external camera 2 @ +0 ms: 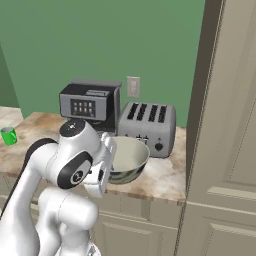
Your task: Clear the mugs and bowl far away from the sink.
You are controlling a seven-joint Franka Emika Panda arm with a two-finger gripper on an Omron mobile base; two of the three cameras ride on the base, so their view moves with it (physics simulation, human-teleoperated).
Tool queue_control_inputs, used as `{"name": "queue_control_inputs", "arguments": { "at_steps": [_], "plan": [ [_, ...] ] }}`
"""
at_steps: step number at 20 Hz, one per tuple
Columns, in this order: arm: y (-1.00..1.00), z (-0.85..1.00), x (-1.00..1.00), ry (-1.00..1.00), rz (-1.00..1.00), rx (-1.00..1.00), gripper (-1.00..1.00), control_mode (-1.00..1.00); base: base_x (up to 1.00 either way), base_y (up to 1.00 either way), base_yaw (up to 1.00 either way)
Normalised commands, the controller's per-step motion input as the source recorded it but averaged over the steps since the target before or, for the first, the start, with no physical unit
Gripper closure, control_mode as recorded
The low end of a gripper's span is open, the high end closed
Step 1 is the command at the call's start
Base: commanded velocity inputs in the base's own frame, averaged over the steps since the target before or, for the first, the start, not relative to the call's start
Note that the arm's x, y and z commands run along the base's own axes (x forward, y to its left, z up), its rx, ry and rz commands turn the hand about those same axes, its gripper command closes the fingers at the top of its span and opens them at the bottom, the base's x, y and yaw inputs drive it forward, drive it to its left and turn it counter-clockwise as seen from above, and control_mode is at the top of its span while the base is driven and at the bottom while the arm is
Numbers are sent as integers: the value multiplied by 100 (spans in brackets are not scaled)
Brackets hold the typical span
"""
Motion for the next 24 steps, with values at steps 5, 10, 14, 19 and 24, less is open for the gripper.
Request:
{"name": "queue_control_inputs", "arguments": {
  "at_steps": [5,10,14,19,24],
  "plan": [
    [0,-35,18,1,0,0,100,-100,0,0,0],
    [0,-31,36,0,0,0,100,-100,0,0,0],
    [-7,-37,60,0,0,0,100,-100,0,0,0],
    [-10,-41,60,0,1,0,100,-100,0,0,0],
    [-10,-40,53,1,1,0,100,-100,0,0,0]
  ]
}}
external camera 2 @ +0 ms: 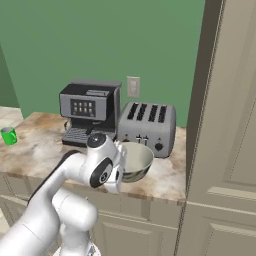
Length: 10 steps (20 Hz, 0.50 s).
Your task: Clear the mugs and bowl far away from the sink.
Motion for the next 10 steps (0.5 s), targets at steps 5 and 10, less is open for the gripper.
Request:
{"name": "queue_control_inputs", "arguments": {
  "at_steps": [5,10],
  "plan": [
    [-14,-39,45,5,0,0,100,-100,0,0,0],
    [-13,-35,38,6,0,0,100,-100,0,0,0]
  ]
}}
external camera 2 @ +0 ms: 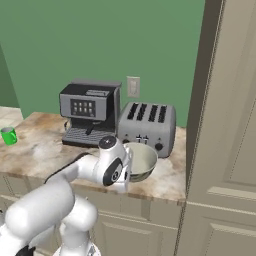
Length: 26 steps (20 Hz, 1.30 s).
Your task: Clear the mugs and bowl far away from the sink.
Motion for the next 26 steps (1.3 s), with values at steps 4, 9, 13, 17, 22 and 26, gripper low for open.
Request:
{"name": "queue_control_inputs", "arguments": {
  "at_steps": [4,9,13,17,22,26],
  "plan": [
    [-8,-31,32,6,0,0,100,-100,0,0,0],
    [-2,-33,26,5,0,0,100,-100,0,0,0],
    [0,-28,11,3,0,0,-100,-100,0,0,0],
    [0,-3,0,0,0,0,-100,-100,0,0,0],
    [2,1,-6,-11,0,0,-100,-100,0,0,0],
    [10,28,-13,-20,0,-4,-100,-100,0,0,0]
  ]
}}
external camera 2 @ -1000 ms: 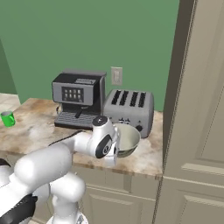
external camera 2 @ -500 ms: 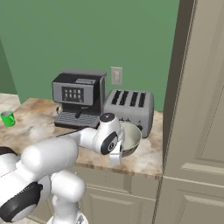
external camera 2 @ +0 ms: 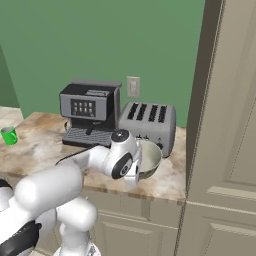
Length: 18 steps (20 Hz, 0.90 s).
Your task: Clear the mugs and bowl far away from the sink.
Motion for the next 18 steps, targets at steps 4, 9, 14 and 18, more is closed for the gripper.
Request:
{"name": "queue_control_inputs", "arguments": {
  "at_steps": [4,9,14,18],
  "plan": [
    [6,75,-29,-10,0,-2,-100,-100,0,0,0],
    [3,100,-43,-9,0,-3,-100,-100,0,0,0],
    [12,100,-66,1,5,0,-100,-100,0,0,0],
    [16,100,-100,0,17,0,-100,-100,0,0,0]
  ]
}}
